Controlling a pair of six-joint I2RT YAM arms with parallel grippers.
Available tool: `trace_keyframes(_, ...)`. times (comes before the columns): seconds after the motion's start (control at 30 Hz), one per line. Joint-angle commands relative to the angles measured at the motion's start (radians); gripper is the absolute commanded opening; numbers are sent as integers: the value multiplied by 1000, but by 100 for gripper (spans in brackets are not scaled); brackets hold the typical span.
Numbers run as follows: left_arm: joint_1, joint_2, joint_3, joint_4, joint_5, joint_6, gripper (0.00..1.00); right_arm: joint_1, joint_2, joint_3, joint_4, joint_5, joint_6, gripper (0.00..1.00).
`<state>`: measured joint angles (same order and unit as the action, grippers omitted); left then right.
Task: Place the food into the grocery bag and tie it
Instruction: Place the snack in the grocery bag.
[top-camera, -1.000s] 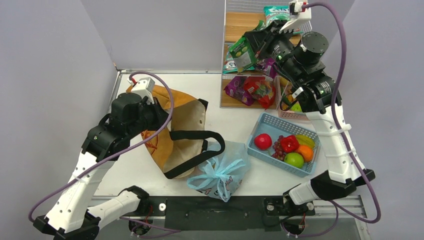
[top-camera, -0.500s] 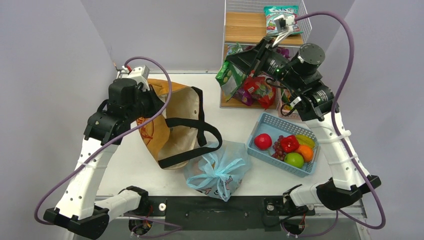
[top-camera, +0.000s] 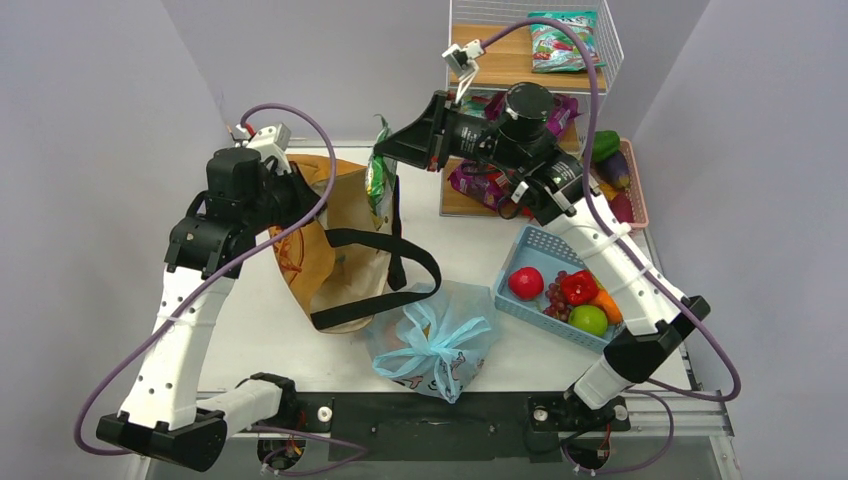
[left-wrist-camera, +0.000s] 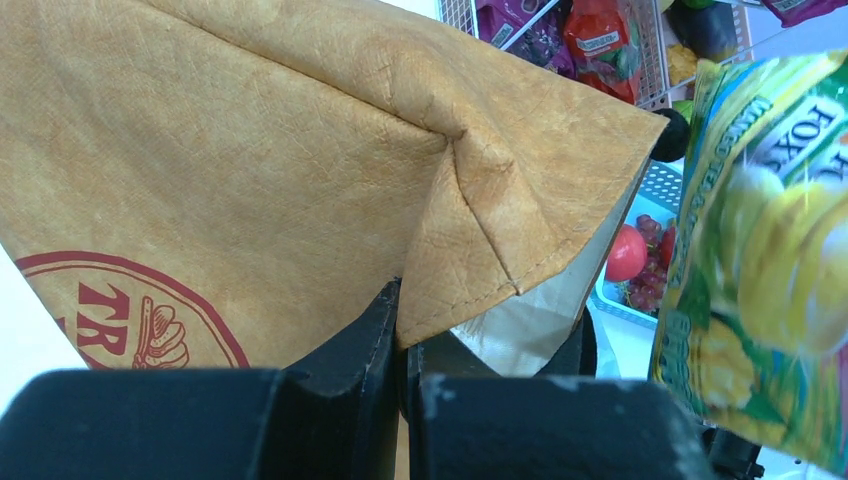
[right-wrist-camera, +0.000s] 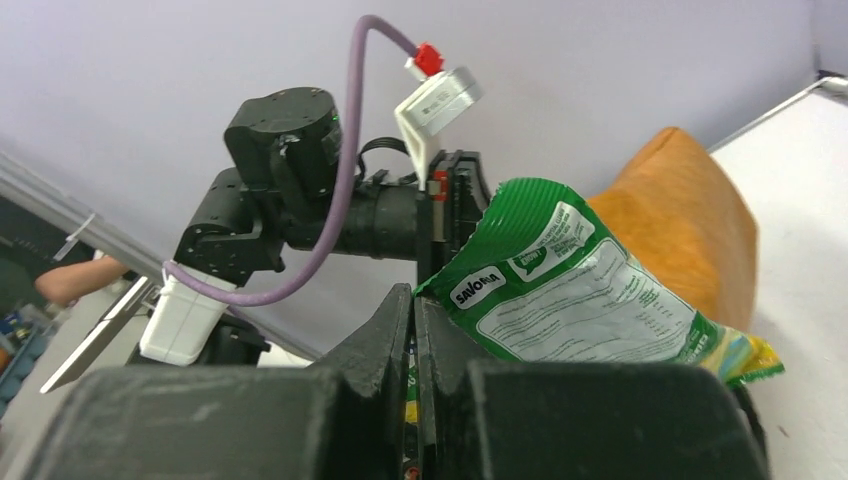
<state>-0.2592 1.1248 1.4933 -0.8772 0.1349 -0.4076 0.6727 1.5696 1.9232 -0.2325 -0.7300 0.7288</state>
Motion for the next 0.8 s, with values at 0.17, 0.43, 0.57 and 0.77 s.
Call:
trace_keyframes(0.17, 74, 34, 68, 47, 90, 24, 0, 64, 84, 128, 180, -59, 77, 0)
trace_keyframes(0.43, 131, 60, 75, 59, 146, 34, 0, 76, 154, 138, 263, -80, 163, 0)
trace_keyframes(0.57, 157, 75, 82, 65, 170, 42, 0, 81, 177, 140, 281, -95, 187, 0)
trace_keyframes(0.77, 201, 115, 94, 75, 205, 52, 0, 90, 189, 147, 289, -101, 201, 0)
